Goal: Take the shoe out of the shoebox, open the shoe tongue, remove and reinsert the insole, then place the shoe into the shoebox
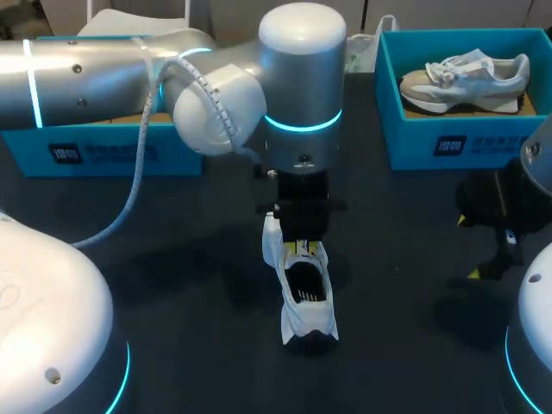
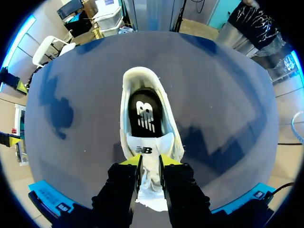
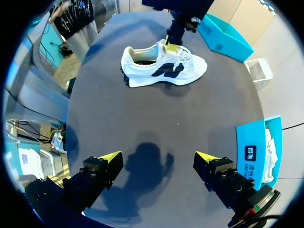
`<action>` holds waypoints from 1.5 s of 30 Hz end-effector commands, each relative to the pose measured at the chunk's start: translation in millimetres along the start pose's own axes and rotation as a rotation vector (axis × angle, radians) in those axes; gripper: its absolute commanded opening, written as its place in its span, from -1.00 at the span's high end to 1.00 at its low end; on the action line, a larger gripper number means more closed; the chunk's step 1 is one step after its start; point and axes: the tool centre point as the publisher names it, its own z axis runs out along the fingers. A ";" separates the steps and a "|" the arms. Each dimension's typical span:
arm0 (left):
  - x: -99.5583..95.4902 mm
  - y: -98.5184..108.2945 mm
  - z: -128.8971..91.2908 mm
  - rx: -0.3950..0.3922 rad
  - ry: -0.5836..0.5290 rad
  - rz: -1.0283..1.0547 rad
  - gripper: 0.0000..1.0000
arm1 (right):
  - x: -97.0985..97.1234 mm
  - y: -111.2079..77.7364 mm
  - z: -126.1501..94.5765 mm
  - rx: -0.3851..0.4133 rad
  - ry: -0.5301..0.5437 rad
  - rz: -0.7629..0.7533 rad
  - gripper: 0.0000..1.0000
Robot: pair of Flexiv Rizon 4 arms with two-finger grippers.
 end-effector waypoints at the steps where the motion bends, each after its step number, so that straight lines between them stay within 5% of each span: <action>1: 9.9 -0.6 -16.6 -0.020 -0.036 -0.001 0.54 | 1.4 -0.4 0.0 0.000 -0.002 0.000 -1.00; 5: 1.7 4.6 -19.7 -0.036 -0.052 -0.005 0.55 | 1.4 -0.4 0.0 0.000 -0.002 0.000 -1.00; 10: -7.3 2.0 5.3 0.007 -0.035 0.000 0.62 | 1.4 -0.4 0.0 0.000 -0.002 0.000 -1.00; 17: 4.4 -15.7 28.9 0.038 -0.024 -0.014 0.62 | 1.4 -0.4 0.0 0.000 -0.002 0.000 -1.00; 33: 4.5 -32.2 -36.5 -0.003 -0.045 -0.143 0.35 | 1.4 -0.4 0.0 0.000 -0.002 0.000 -1.00; 35: 7.7 -32.9 -41.9 0.008 -0.049 -0.223 0.05 | 1.4 -0.4 0.0 0.000 -0.002 0.000 -1.00; 37: 13.8 -33.5 -50.9 0.004 -0.070 -0.313 -1.00 | 1.4 -0.4 0.0 0.000 -0.002 0.000 -1.00; 45: 18.7 -36.5 -57.6 -0.031 -0.068 -0.341 -1.00 | 1.4 -0.4 0.0 0.000 -0.002 0.000 -1.00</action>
